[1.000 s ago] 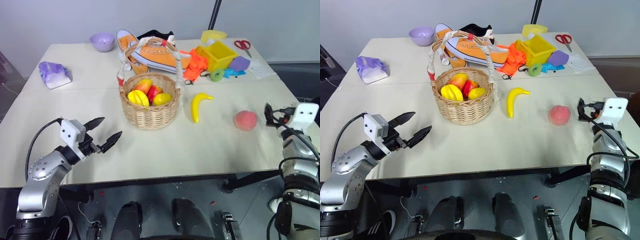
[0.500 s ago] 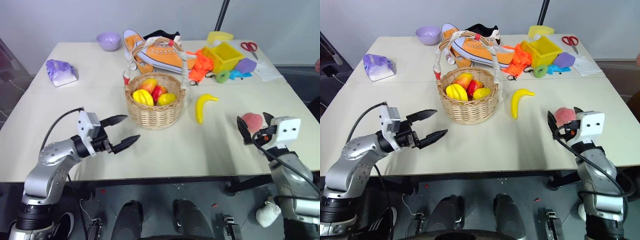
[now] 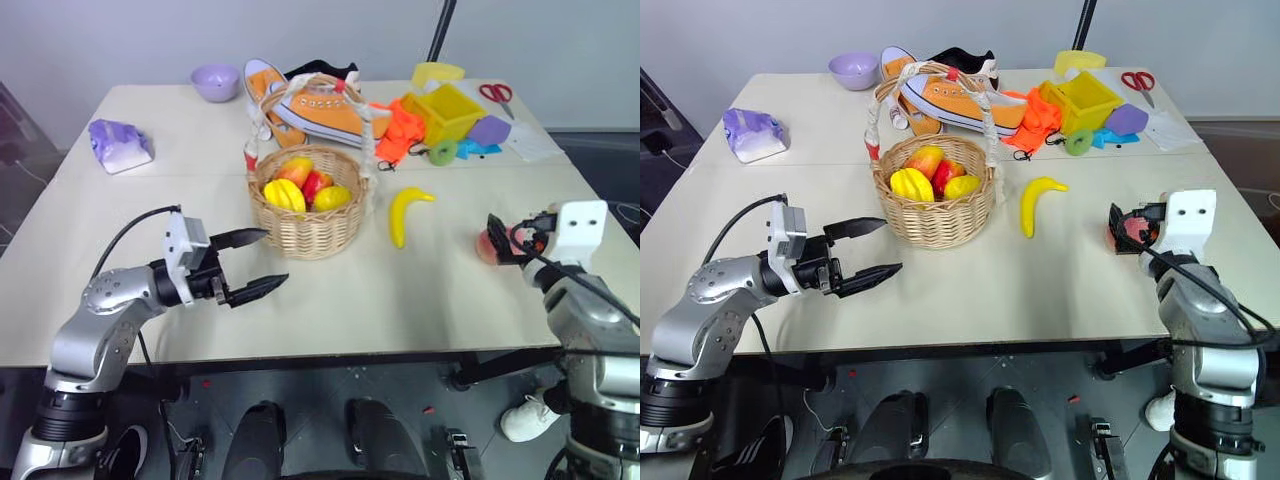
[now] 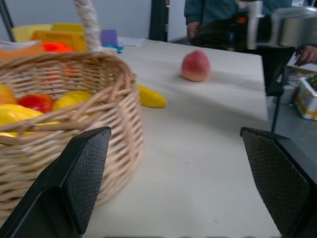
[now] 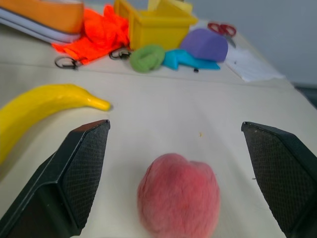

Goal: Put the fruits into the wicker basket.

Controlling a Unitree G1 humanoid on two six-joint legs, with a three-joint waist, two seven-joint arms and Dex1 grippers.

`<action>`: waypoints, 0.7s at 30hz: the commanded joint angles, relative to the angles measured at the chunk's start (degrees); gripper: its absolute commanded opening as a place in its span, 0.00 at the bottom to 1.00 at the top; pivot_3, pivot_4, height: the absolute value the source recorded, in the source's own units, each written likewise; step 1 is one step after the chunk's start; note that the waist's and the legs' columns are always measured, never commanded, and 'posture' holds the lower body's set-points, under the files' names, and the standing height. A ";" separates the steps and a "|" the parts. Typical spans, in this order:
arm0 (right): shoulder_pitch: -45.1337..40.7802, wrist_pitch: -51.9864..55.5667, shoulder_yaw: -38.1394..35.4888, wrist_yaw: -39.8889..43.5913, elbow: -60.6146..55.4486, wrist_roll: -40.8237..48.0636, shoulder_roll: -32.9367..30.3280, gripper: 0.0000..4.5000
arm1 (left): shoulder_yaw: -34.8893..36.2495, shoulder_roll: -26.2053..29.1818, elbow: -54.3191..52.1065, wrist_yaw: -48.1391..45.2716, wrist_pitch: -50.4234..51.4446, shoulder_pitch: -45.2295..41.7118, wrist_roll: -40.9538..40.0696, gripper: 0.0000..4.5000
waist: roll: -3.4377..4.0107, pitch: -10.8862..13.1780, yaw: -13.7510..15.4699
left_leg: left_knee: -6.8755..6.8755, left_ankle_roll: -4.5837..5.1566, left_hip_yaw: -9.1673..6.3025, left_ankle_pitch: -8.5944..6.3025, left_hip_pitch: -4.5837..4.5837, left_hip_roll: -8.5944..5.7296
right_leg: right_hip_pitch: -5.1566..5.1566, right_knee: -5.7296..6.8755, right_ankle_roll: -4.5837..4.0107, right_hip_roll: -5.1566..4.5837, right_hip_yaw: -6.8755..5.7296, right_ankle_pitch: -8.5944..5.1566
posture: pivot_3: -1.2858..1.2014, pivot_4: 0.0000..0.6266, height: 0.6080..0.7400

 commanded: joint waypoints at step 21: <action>-11.06 3.93 2.00 3.49 19.23 -1.80 -0.66 0.63 | 2.70 0.35 -5.19 3.07 -2.69 4.66 -0.53 1.00 | 0.00 0.00 -0.15 | 0.04 0.03 0.03 -0.02 -0.02 0.00 | -0.02 0.01 0.03 0.01 0.04 0.00 | 0.52 0.24 1.00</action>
